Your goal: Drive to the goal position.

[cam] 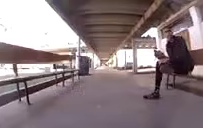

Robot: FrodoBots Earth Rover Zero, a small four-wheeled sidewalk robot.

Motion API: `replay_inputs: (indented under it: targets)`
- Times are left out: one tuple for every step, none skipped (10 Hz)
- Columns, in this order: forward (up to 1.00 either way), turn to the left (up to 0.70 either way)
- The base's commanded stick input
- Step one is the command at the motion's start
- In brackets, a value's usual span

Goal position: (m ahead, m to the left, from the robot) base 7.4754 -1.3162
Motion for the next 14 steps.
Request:
replay_inputs:
  targets:
    - [0.7,0.0]
    - [0.7,0.0]
    - [0.7,0.0]
    - [0.7,0.0]
    - [0.7,0.0]
    - [0.7,0.0]
    - [0.7,0.0]
    - [0.7,0.0]
    - [0.7,0.0]
    - [0.7,0.0]
    - [0.7,0.0]
    - [0.7,0.0]
    - [0.7,0.0]
    - [0.7,0.0]
